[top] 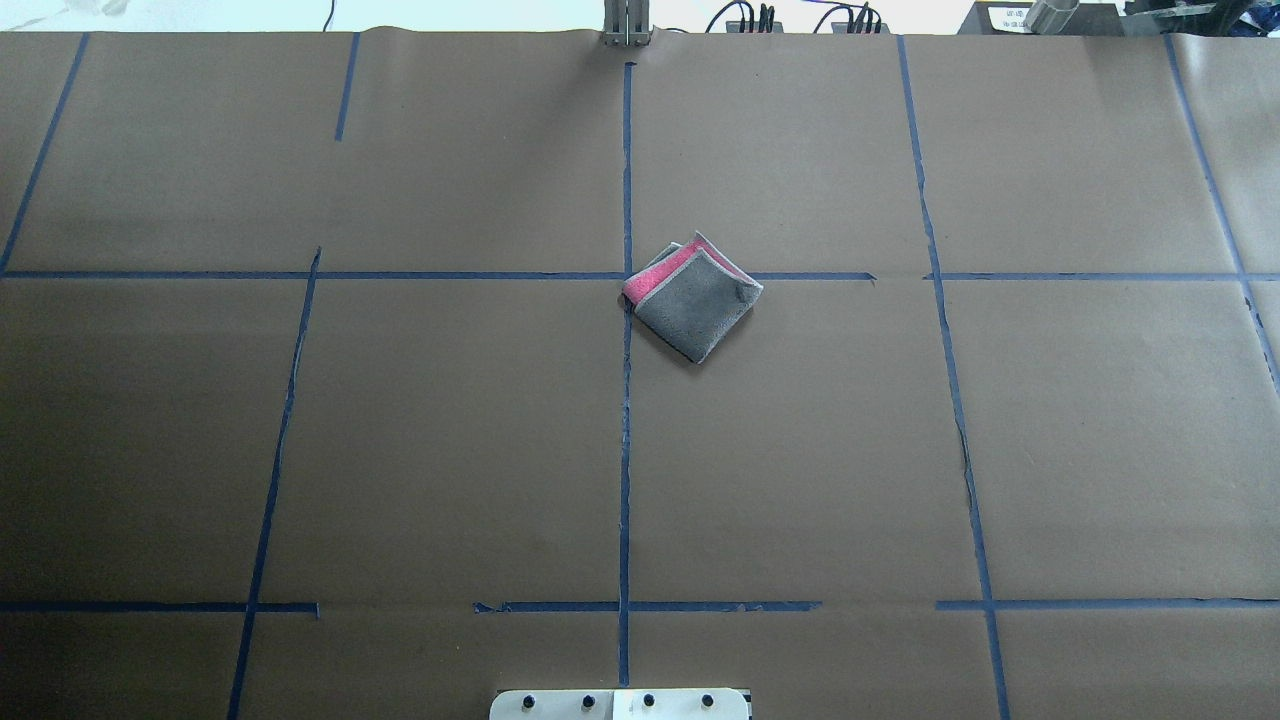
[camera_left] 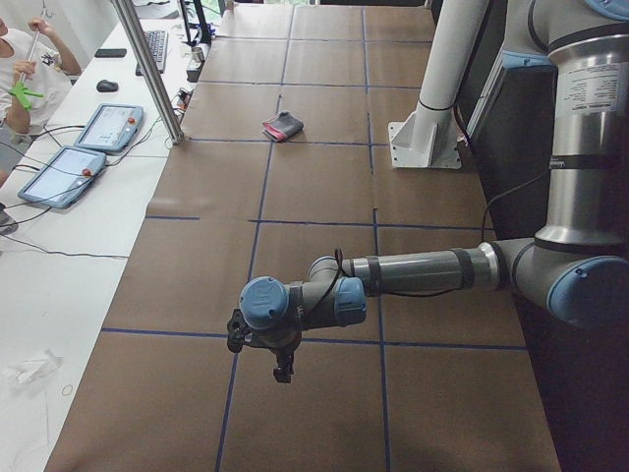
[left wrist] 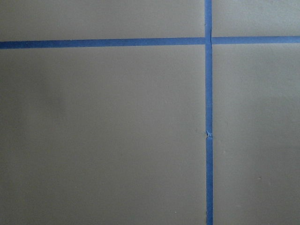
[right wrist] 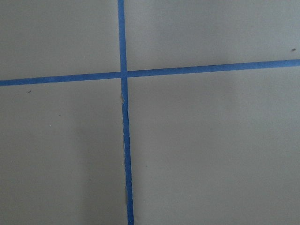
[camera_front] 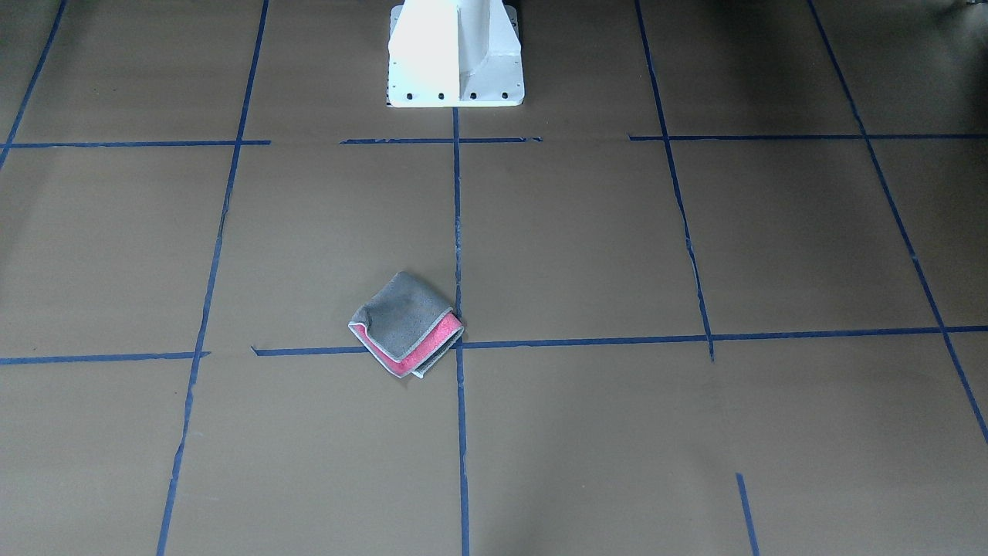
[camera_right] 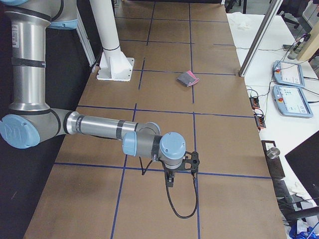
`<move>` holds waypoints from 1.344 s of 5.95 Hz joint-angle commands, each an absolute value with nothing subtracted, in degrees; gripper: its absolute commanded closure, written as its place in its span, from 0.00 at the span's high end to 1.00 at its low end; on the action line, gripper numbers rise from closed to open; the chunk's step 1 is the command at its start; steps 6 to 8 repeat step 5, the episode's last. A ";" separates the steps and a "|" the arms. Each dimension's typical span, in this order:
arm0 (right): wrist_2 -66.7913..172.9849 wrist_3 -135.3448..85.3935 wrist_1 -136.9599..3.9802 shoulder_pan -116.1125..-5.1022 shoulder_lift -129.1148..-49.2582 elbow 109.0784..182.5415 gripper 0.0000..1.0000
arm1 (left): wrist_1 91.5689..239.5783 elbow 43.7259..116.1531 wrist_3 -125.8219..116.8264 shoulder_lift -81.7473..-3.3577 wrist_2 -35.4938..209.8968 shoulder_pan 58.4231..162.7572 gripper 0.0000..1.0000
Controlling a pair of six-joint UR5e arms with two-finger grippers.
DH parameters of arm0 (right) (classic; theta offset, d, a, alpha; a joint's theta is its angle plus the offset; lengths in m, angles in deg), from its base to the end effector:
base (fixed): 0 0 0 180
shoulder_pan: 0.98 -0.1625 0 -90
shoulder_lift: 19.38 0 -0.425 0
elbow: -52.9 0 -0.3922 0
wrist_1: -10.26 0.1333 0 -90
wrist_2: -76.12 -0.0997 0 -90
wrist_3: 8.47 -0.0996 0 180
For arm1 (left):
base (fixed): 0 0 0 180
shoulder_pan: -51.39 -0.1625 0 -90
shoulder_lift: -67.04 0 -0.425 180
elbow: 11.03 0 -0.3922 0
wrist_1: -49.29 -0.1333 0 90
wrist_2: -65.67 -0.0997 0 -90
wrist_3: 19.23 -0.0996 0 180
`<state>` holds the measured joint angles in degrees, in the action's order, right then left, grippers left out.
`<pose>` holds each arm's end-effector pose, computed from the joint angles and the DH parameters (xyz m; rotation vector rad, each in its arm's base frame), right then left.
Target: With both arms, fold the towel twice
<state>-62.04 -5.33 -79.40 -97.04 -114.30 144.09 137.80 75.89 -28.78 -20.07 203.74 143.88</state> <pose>0.1063 -0.4418 0.6837 0.0119 -0.8422 0.0728 -0.0791 -0.4559 0.7067 -0.0339 0.8460 0.0612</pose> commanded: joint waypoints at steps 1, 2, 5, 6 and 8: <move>-61.96 -5.31 -79.39 -97.04 -114.21 144.13 1.00 | 137.80 78.25 -28.72 -19.97 203.66 145.16 1.00; -61.96 -5.31 -79.39 -97.04 -114.21 144.13 1.00 | 137.89 78.79 -28.72 -20.23 203.66 146.39 1.00; -61.96 -5.22 -79.39 -97.04 -114.21 144.22 1.00 | 137.80 79.94 -28.72 -20.15 201.64 146.84 1.00; -61.96 -5.22 -79.39 -97.04 -114.21 144.22 1.00 | 137.80 79.94 -28.72 -20.15 201.64 146.84 1.00; -61.96 -5.22 -79.39 -97.04 -114.21 144.22 1.00 | 137.80 79.94 -28.72 -20.15 201.64 146.84 1.00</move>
